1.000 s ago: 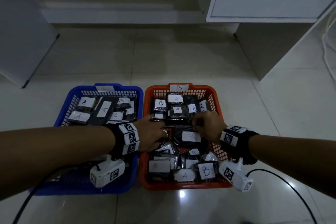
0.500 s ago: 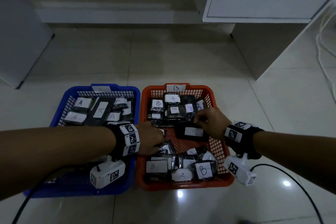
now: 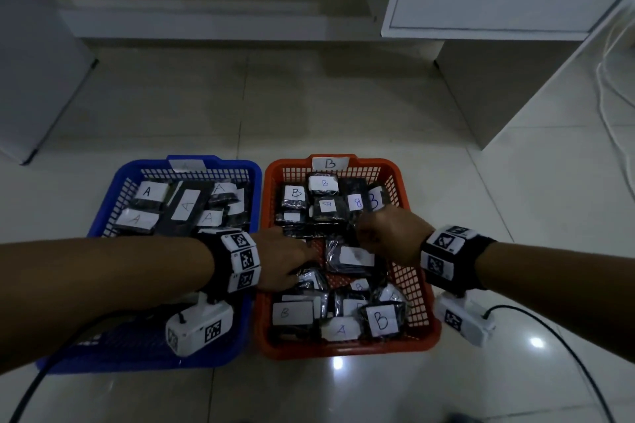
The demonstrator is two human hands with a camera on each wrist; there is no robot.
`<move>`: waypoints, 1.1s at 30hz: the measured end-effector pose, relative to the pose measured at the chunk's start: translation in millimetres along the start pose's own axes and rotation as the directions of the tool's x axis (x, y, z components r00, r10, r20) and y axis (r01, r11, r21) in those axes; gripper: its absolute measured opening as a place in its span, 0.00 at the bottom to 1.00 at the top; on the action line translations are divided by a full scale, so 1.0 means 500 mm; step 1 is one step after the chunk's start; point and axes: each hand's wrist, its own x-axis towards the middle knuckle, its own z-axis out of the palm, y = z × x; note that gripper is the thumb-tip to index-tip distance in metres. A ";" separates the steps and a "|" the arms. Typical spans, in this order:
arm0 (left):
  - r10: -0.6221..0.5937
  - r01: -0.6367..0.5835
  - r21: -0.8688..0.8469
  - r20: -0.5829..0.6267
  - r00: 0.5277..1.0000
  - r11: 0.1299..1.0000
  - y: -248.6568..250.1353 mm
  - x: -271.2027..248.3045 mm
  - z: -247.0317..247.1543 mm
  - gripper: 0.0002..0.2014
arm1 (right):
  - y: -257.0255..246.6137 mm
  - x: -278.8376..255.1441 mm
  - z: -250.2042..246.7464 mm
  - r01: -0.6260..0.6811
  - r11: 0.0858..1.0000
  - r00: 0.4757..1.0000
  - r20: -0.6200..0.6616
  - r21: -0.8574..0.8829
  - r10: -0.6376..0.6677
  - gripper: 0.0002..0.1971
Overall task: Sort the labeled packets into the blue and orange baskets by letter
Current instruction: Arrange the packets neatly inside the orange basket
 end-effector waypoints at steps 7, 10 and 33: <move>-0.038 0.049 -0.137 0.085 0.996 0.989 0.005 0.010 -0.023 0.17 | -0.007 -0.001 0.029 0.143 0.988 0.955 0.269 -0.050 -0.124 0.14; -0.047 0.057 -0.122 0.083 0.995 0.991 0.008 0.009 -0.024 0.14 | 0.007 0.009 0.027 0.166 0.984 0.951 0.274 -0.056 -0.145 0.11; -0.079 0.099 -0.194 0.109 0.991 0.976 0.026 0.040 0.007 0.19 | -0.011 0.009 -0.002 -0.115 0.992 0.880 0.468 0.052 0.078 0.14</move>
